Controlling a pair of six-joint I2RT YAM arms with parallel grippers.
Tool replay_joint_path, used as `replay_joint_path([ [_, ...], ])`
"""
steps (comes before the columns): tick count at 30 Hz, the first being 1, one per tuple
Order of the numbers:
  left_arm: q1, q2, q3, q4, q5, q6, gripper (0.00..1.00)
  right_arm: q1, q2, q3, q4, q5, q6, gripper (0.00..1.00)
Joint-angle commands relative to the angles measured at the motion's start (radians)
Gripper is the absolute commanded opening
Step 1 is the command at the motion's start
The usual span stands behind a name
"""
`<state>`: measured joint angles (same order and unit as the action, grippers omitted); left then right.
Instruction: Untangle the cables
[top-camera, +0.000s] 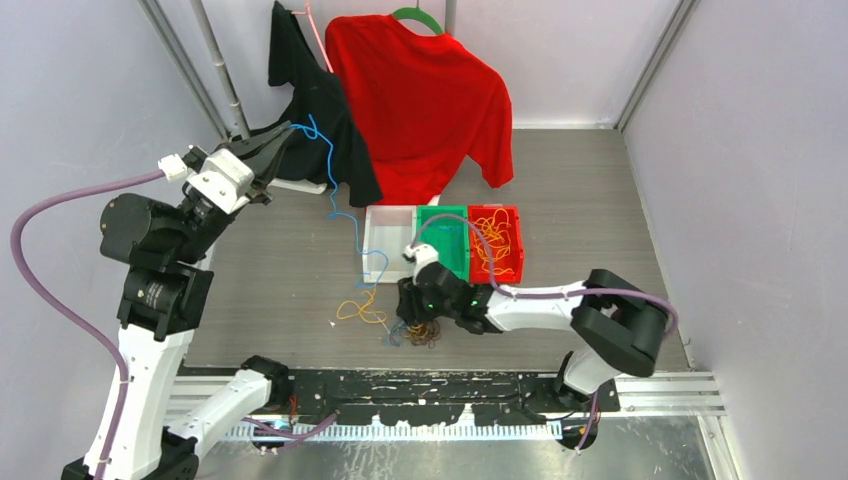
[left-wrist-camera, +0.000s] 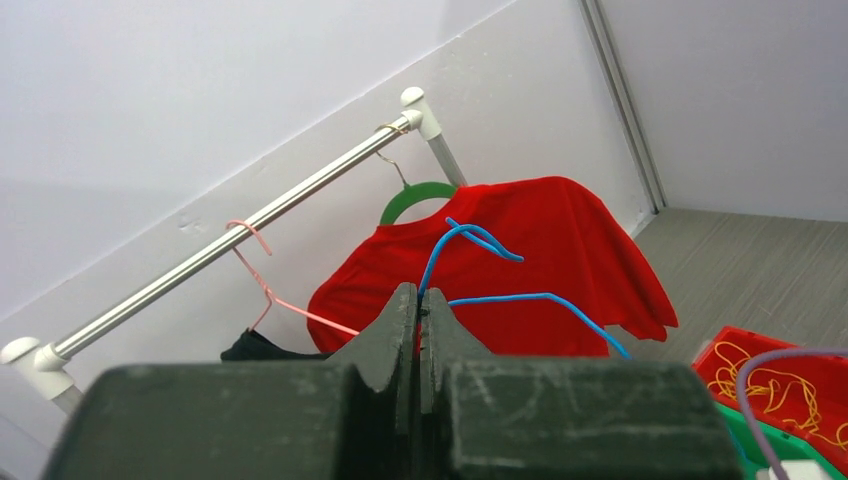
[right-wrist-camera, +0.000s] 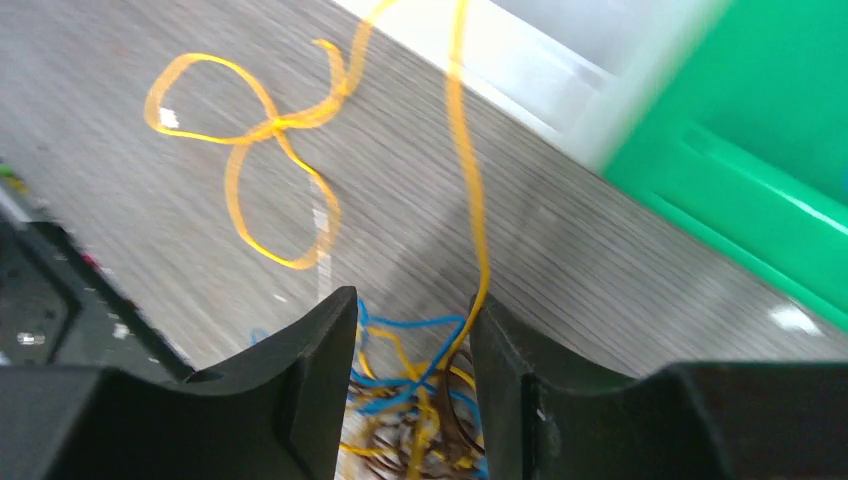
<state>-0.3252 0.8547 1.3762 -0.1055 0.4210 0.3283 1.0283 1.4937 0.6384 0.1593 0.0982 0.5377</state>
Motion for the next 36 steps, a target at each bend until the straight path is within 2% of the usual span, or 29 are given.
replay_joint_path([
  [1,0.004,-0.008,-0.001,0.083,-0.029,-0.001,0.0,0.083,0.091,0.17,0.124,-0.037,-0.078,0.5],
  [4,0.005,-0.01,-0.005,0.085,-0.052,-0.003,0.0,0.112,0.133,0.226,0.145,-0.039,-0.086,0.5],
  [8,0.003,-0.016,-0.026,0.084,-0.064,-0.008,0.0,0.112,0.099,0.184,0.233,-0.052,-0.054,0.53],
  [13,0.004,-0.004,-0.056,0.084,-0.06,-0.068,0.0,0.088,-0.052,0.119,0.224,-0.158,-0.054,0.66],
  [16,0.004,0.022,-0.06,0.085,-0.053,-0.121,0.0,0.086,-0.184,0.029,0.199,-0.142,-0.069,0.71],
  [21,-0.006,0.097,-0.04,0.087,0.008,-0.193,0.0,0.08,-0.422,-0.128,0.118,0.043,-0.036,0.78],
  [29,-0.135,0.249,0.067,0.088,0.038,-0.17,0.0,0.047,-0.88,-0.265,-0.153,0.55,0.089,0.77],
  [33,-0.224,0.32,0.095,0.078,0.033,-0.133,0.0,0.041,-0.999,-0.255,-0.271,0.709,0.112,0.75],
  [36,-0.266,0.368,0.095,0.064,0.016,-0.112,0.0,0.041,-1.024,-0.222,-0.361,0.815,0.128,0.74],
])
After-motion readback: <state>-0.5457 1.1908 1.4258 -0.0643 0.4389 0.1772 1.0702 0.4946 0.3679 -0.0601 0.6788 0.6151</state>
